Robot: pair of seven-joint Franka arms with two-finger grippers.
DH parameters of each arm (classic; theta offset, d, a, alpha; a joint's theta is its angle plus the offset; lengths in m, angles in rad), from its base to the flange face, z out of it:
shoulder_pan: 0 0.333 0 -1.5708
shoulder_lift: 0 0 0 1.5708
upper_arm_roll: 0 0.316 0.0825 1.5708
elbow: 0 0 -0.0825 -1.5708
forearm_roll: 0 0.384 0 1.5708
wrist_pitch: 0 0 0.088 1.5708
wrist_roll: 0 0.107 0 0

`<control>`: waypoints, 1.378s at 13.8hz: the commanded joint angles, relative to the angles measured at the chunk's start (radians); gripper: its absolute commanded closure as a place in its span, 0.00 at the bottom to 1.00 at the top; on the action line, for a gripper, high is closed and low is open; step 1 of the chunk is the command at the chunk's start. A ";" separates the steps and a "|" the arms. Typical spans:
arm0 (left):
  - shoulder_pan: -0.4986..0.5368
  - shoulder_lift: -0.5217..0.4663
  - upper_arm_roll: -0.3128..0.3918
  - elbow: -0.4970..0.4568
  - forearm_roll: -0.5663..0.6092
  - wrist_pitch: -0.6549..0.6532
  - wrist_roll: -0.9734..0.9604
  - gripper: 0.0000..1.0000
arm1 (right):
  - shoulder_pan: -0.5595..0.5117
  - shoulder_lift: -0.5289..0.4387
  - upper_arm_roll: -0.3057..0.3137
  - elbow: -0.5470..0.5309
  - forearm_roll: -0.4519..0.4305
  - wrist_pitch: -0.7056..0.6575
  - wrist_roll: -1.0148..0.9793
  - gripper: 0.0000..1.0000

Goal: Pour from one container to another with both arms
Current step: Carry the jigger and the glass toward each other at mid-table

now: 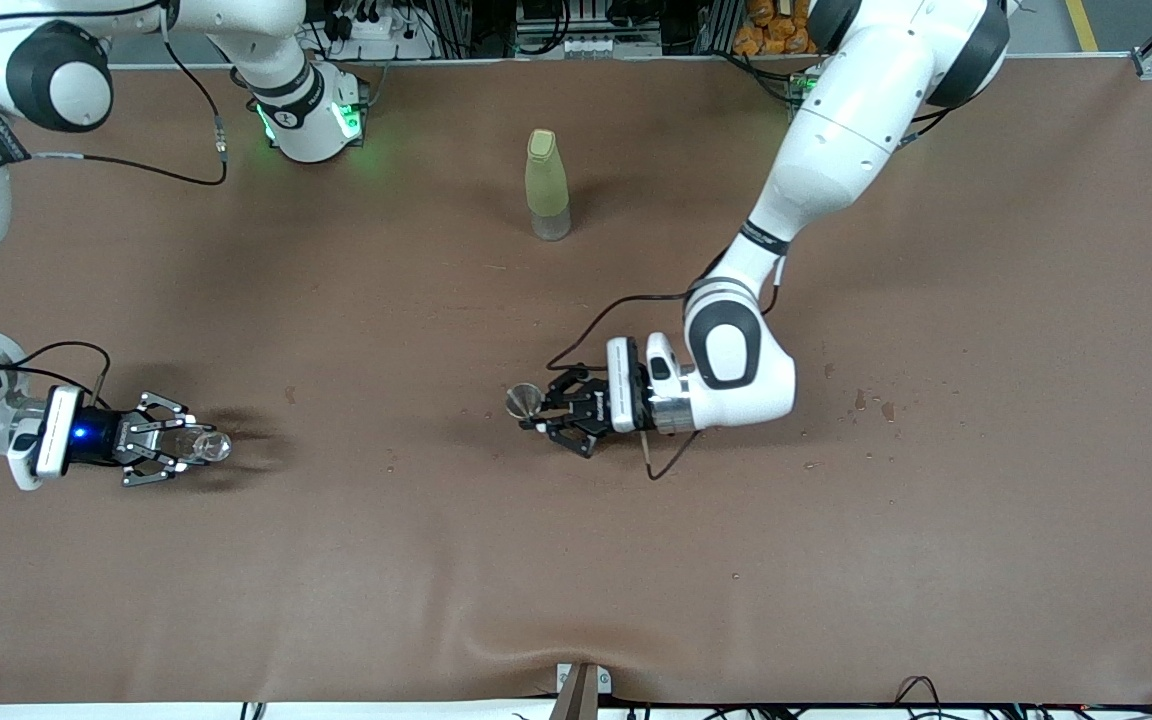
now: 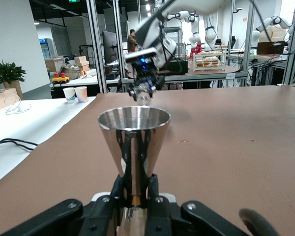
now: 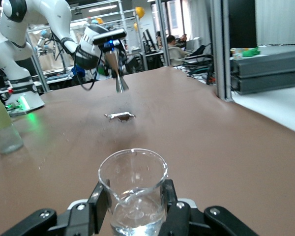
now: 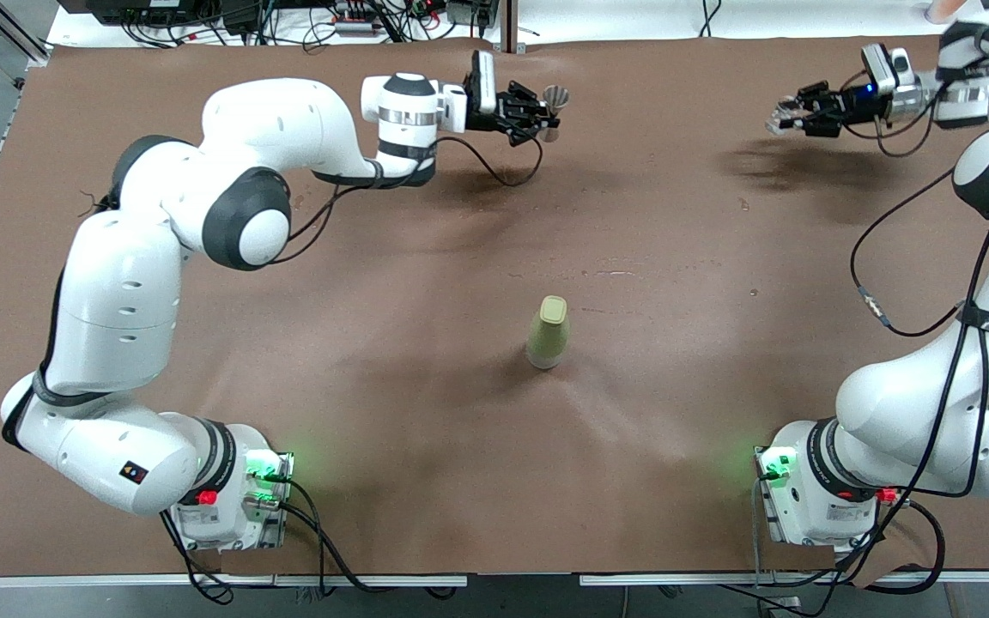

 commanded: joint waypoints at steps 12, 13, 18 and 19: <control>-0.110 0.048 0.016 0.088 -0.083 0.100 -0.003 1.00 | 0.441 -0.511 0.026 -0.512 0.367 0.300 0.394 0.75; -0.110 0.048 0.016 0.088 -0.083 0.100 -0.003 1.00 | 0.465 -0.546 0.027 -0.546 0.370 0.332 0.411 0.75; -0.109 0.050 0.016 0.088 -0.083 0.102 -0.003 1.00 | 0.617 -0.609 0.033 -0.619 0.510 0.485 0.420 0.75; -0.109 0.050 0.016 0.088 -0.083 0.102 -0.003 1.00 | 0.643 -0.606 0.032 -0.623 0.551 0.495 0.420 0.75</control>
